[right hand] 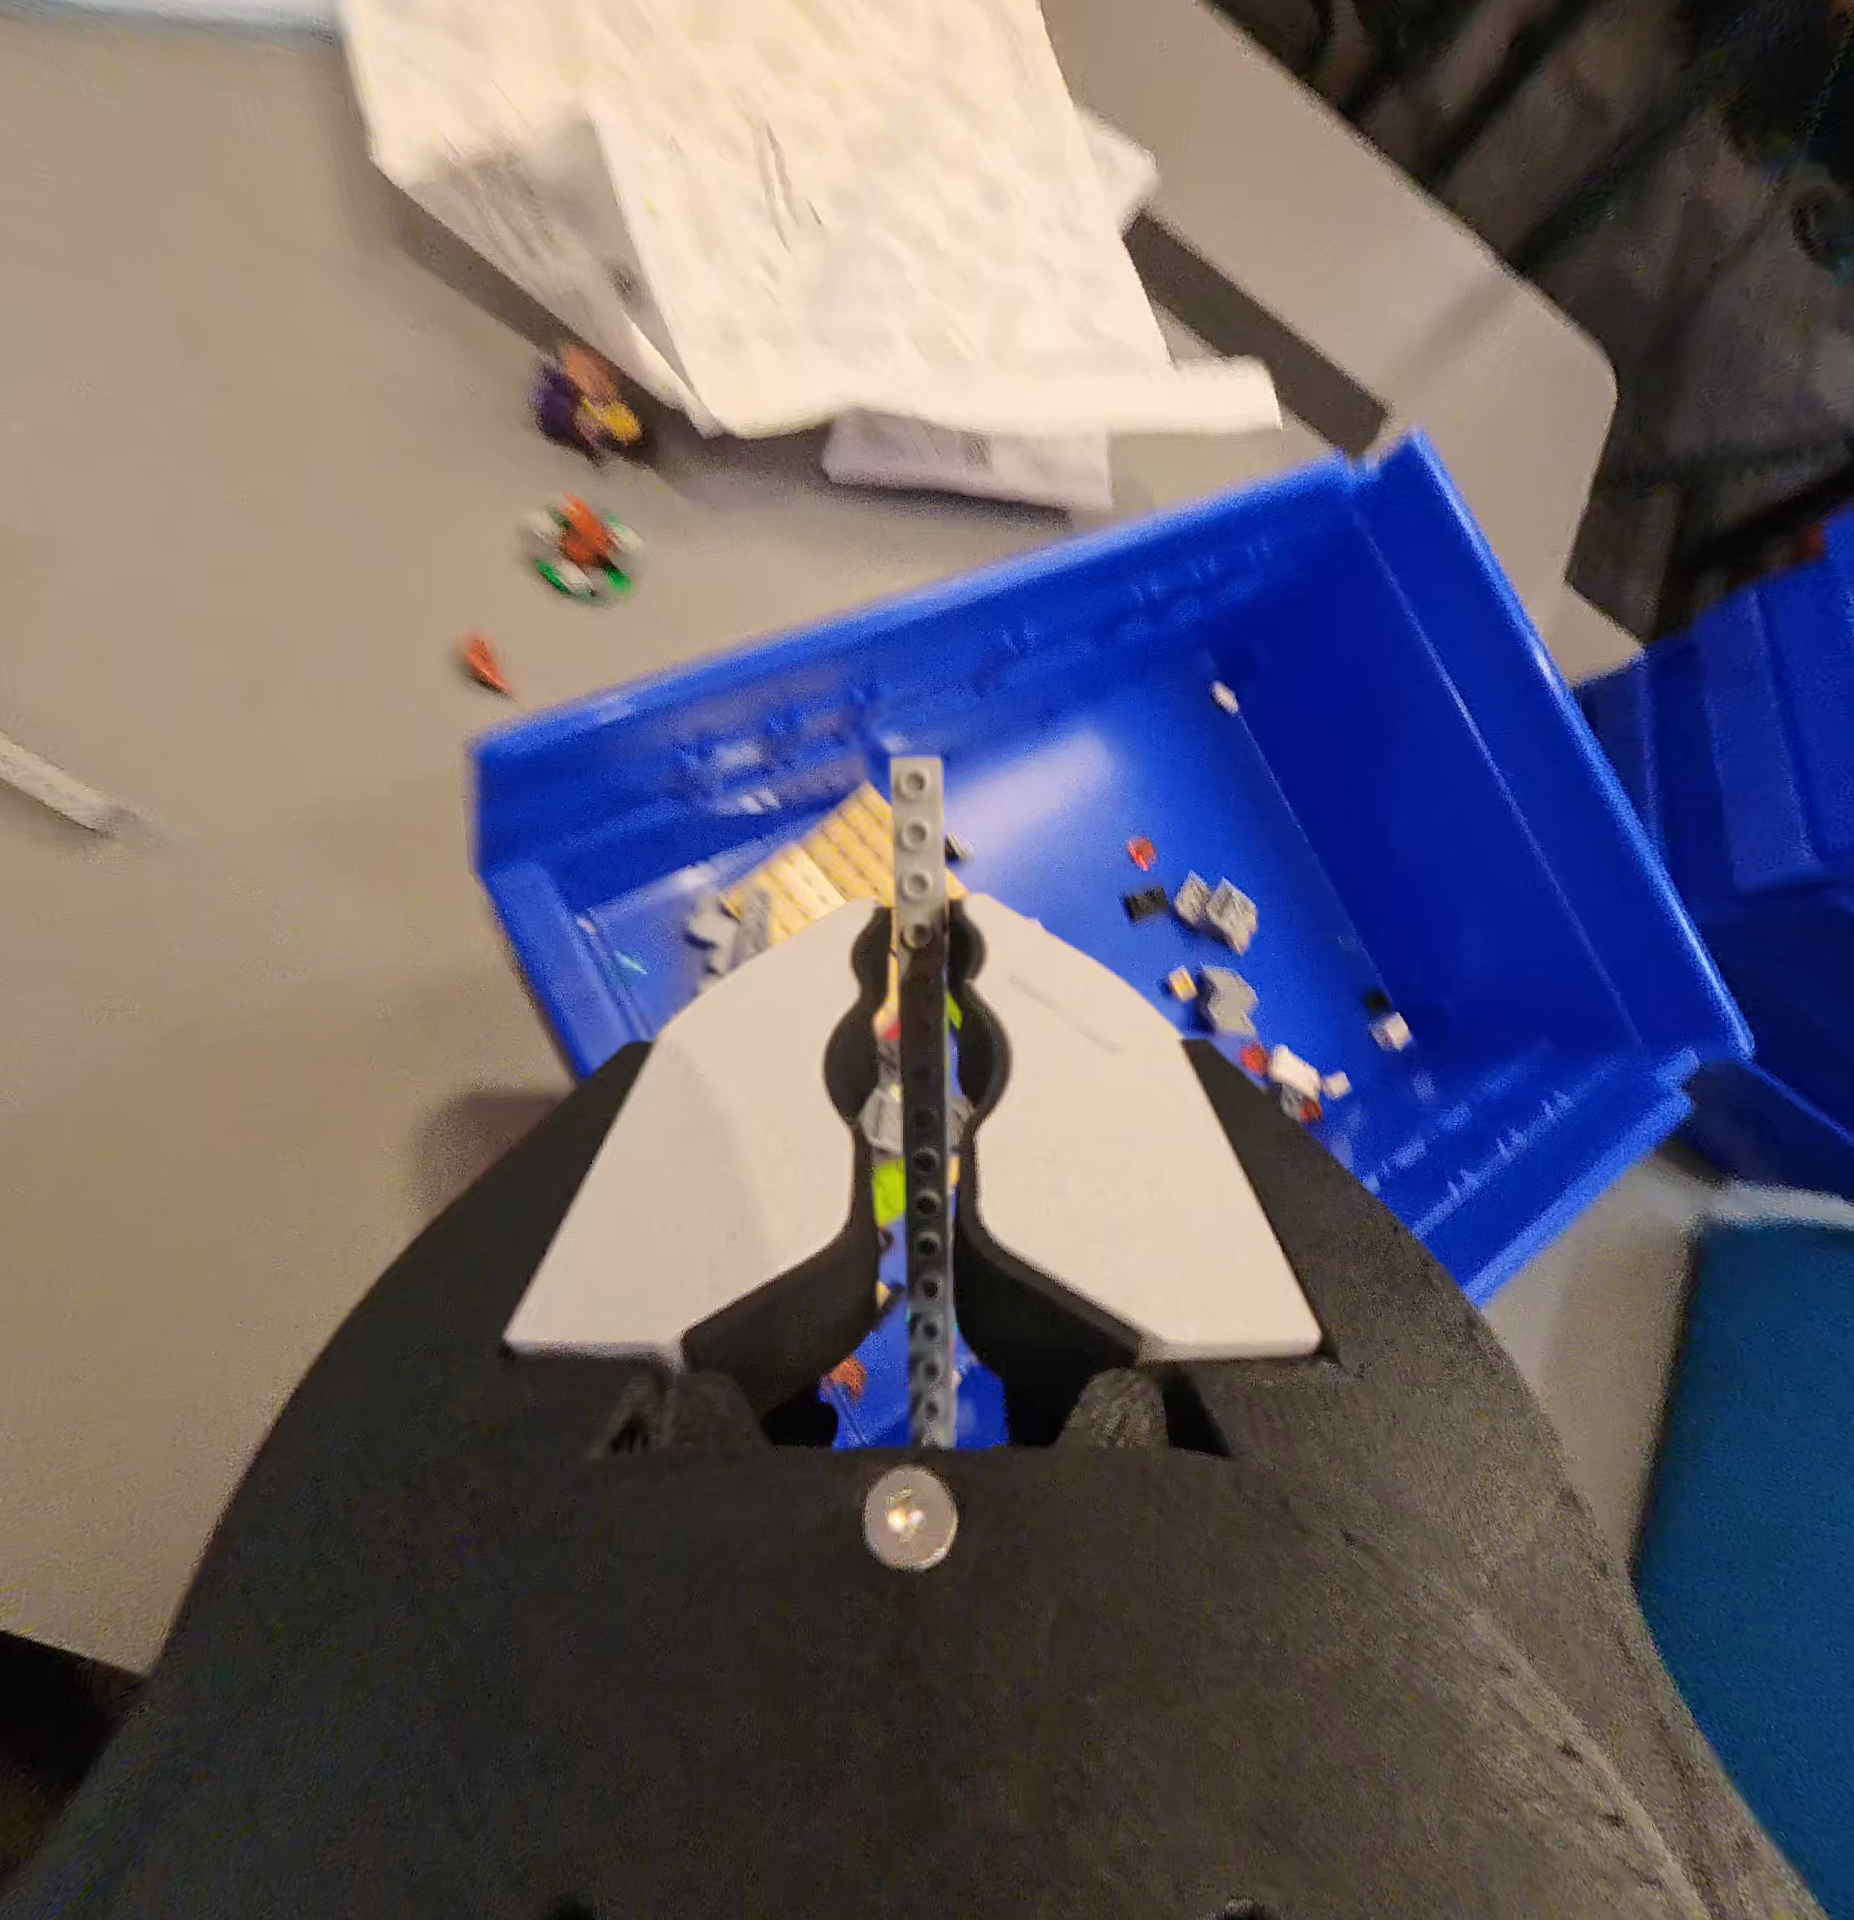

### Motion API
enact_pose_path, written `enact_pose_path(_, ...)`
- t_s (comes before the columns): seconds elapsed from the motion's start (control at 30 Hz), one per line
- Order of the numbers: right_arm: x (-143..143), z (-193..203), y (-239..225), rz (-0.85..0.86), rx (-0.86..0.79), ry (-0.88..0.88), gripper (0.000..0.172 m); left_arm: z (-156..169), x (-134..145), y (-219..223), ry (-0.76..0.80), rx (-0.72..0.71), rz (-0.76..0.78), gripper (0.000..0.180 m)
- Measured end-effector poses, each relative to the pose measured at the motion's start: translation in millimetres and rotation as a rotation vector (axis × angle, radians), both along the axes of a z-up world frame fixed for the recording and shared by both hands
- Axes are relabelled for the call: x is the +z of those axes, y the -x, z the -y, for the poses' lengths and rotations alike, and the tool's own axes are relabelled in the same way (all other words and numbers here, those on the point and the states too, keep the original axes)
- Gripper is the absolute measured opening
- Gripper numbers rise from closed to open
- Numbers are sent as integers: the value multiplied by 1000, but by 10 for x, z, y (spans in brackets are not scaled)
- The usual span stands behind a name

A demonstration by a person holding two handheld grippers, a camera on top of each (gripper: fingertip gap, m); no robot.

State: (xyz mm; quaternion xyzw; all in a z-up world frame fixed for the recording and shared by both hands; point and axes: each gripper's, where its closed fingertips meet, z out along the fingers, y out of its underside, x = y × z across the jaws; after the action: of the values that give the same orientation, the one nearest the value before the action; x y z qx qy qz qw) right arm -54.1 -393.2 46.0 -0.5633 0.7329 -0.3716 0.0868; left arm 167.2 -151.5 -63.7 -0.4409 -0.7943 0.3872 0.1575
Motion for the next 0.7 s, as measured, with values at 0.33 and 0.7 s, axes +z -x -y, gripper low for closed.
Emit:
enact_pose_path(0.33, -81, -853, -627, 24, 359, 47, 27, 23, 29, -6, 2, 13, -21, 63)
enact_pose_path(0.7, -1101, -2171, -1804, -133, 914, -174, 33, 22, 123, 28, 42, 0, -61, 63)
